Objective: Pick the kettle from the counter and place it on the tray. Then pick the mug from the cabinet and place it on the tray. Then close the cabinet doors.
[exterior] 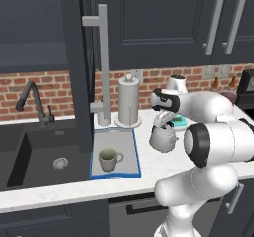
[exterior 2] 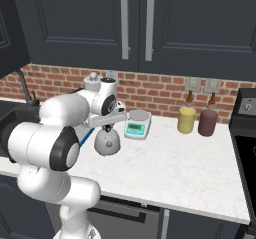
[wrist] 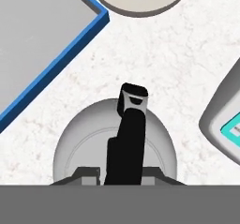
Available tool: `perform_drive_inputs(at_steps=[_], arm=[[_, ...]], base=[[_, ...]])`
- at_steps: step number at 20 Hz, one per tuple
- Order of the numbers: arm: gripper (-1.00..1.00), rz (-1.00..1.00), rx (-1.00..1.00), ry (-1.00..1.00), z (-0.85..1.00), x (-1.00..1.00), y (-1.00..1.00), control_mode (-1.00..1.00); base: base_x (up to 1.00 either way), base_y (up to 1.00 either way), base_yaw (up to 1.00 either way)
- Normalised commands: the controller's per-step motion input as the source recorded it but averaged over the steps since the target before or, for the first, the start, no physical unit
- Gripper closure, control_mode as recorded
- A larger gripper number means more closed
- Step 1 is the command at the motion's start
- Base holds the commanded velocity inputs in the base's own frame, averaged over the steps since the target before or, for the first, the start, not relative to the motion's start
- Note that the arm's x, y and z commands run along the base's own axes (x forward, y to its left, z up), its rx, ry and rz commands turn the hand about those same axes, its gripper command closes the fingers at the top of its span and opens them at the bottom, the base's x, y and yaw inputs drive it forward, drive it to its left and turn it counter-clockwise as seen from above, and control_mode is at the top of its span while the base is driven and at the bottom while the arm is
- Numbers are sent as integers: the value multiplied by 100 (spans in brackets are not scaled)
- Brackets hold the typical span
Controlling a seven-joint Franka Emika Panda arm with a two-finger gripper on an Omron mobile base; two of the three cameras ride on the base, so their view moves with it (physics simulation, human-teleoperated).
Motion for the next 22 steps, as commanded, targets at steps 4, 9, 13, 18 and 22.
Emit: perform_drive_inputs(at_steps=[4,9,13,18,22], arm=[[100,0,0,-6,13,-30,12,-100],[100,0,-1,-4,15,-13,46,-100],[100,0,-3,-1,14,-1,51,-100],[100,0,-7,0,21,0,54,-100],[100,0,-8,-1,12,2,49,-100]], base=[[0,0,0],[0,0,0],[0,0,0],[0,0,0],[0,0,0]])
